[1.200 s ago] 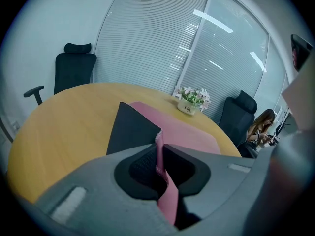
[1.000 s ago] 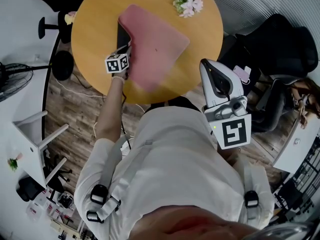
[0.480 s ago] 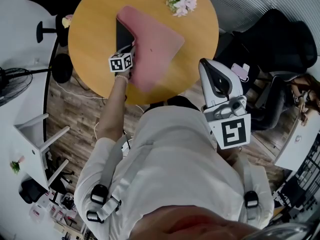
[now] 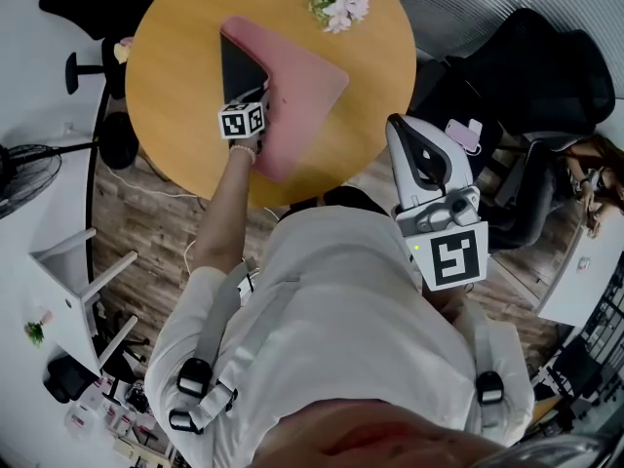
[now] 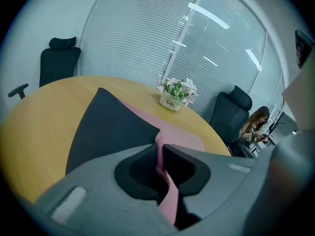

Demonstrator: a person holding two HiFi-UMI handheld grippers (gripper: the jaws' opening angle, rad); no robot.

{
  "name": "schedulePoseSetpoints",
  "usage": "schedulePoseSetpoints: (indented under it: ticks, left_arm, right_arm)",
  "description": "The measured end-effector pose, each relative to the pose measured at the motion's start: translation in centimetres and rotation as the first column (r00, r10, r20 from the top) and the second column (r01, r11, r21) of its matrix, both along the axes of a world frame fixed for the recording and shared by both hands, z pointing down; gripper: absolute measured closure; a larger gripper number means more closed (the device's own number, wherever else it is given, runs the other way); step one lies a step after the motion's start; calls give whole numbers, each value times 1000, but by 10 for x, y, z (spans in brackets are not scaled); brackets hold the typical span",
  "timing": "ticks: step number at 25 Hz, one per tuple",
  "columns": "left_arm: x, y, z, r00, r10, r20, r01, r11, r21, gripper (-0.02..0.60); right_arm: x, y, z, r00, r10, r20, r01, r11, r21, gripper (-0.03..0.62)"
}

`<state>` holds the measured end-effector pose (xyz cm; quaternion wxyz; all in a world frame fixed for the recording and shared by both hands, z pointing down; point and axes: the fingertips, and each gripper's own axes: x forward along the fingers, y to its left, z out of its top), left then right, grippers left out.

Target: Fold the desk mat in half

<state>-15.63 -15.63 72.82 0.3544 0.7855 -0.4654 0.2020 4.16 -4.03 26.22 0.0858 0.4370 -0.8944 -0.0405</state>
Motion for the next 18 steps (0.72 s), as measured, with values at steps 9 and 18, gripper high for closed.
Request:
schedulePoseSetpoints:
  ticks: [9, 18]
  left_arm:
    - [28, -7, 5, 999, 34, 3, -34, 999, -11, 540]
    - [50, -10, 6, 998, 64, 3, -64, 998, -26, 540]
  right_arm:
    - [17, -4, 2, 1000, 18, -1, -18, 1000, -3, 589]
    - [28, -6, 0, 1000, 25, 4, -25, 1000, -2, 589]
